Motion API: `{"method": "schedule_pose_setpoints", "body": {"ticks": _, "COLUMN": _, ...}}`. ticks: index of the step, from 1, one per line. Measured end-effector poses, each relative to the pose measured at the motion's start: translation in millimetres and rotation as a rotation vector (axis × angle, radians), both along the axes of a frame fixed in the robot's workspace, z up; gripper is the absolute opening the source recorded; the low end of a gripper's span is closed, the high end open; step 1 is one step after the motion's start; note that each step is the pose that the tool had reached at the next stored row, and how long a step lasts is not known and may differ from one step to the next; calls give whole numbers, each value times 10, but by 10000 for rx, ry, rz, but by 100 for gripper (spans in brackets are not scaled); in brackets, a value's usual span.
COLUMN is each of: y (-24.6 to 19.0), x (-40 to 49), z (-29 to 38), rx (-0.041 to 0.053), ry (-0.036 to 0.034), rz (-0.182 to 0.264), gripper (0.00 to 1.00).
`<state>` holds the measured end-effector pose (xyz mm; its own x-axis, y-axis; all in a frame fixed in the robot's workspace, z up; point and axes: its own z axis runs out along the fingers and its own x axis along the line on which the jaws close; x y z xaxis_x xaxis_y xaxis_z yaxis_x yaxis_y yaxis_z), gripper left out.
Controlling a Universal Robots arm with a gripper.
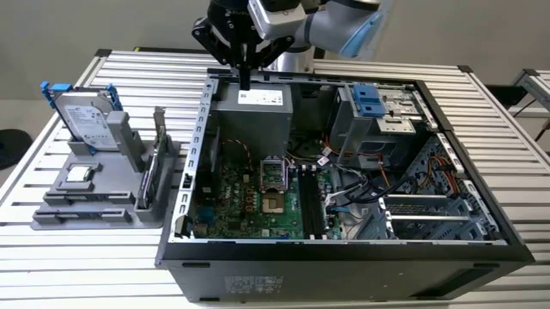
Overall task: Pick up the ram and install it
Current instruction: 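Reach for the ram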
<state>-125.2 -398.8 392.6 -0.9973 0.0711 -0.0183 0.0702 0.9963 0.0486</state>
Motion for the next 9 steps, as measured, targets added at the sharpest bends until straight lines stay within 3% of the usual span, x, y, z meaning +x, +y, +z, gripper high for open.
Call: {"method": "schedule_pose_setpoints", "body": {"ticks": 9, "y": 0, "x": -101, "z": 0, "rx": 1, "ry": 0, "rz": -1, "gripper": 0}}
